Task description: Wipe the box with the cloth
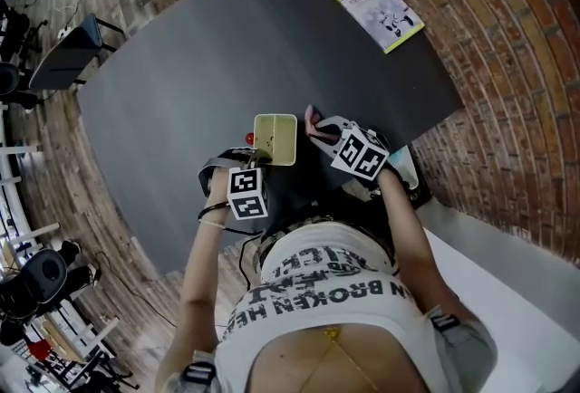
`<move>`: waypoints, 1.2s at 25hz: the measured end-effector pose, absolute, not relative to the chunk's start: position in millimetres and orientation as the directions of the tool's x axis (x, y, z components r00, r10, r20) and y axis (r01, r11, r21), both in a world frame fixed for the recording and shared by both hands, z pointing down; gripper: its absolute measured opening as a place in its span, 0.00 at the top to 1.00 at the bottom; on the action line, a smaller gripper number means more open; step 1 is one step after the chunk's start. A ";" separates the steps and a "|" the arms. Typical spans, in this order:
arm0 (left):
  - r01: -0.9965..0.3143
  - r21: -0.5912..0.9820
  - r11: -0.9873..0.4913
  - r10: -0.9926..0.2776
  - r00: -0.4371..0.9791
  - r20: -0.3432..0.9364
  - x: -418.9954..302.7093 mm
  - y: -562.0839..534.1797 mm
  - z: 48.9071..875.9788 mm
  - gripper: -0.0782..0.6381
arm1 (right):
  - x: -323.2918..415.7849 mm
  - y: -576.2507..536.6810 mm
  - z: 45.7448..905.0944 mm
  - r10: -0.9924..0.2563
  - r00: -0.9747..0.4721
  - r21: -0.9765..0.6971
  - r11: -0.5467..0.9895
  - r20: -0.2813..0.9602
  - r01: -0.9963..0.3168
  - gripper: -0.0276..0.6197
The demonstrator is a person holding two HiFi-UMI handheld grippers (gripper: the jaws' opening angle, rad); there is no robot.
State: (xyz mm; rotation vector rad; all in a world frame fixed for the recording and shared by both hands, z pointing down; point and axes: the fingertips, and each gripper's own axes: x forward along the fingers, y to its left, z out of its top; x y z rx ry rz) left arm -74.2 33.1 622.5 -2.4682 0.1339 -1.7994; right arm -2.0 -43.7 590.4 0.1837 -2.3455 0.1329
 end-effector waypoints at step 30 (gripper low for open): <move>-0.175 0.016 -0.984 -0.056 0.397 0.916 -56.8 33.2 625.1 0.87 | -26.9 -31.1 613.7 0.093 -0.614 0.013 0.986 0.784 0.165 0.93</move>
